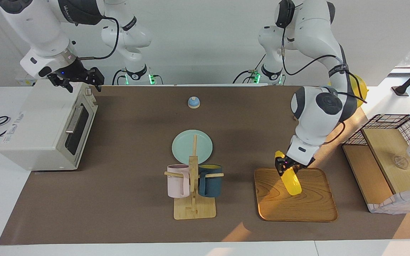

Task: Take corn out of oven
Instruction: 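Lift the corn with the left gripper and lower it onto the wooden tray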

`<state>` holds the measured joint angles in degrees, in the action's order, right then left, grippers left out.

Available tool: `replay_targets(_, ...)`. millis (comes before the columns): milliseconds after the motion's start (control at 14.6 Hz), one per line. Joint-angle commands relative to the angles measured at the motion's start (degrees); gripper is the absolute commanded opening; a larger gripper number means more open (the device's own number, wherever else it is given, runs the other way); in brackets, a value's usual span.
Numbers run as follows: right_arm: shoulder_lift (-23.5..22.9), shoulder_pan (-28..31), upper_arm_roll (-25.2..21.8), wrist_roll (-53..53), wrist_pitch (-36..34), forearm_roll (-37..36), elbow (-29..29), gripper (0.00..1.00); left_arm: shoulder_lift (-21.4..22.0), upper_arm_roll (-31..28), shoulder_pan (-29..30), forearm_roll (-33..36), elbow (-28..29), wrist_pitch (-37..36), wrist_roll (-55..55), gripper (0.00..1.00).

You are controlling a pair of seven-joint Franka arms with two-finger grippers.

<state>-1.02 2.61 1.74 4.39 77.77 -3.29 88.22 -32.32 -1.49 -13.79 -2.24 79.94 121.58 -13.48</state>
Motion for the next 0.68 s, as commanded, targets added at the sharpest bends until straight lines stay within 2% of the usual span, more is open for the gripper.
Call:
replay_targets(0,0.6,-0.1,-0.2,-0.5,-0.2,1.4,0.2,1.0,-10.0,1.8,3.5,0.0,-10.9,0.6,3.5,0.0)
replay_targets(137,0.5,0.3,-0.1,-0.3,-0.2,1.4,0.2,1.0,-10.3,1.7,3.9,0.2,-9.6,3.9,5.3,0.0)
replay_targets(478,0.4,0.1,-0.1,-0.3,-0.1,1.5,-0.1,1.0,-9.3,1.6,3.6,0.6,-7.2,4.4,5.8,0.0)
replay_targets(546,0.4,0.1,-0.1,-0.3,0.0,1.5,-0.1,1.0,-9.3,1.6,3.7,0.7,-7.2,3.8,5.8,0.9)
replay_targets(615,0.4,0.2,-0.1,-0.3,0.0,1.5,-0.1,1.0,-9.0,1.6,3.8,0.7,-7.3,2.8,6.4,1.0)
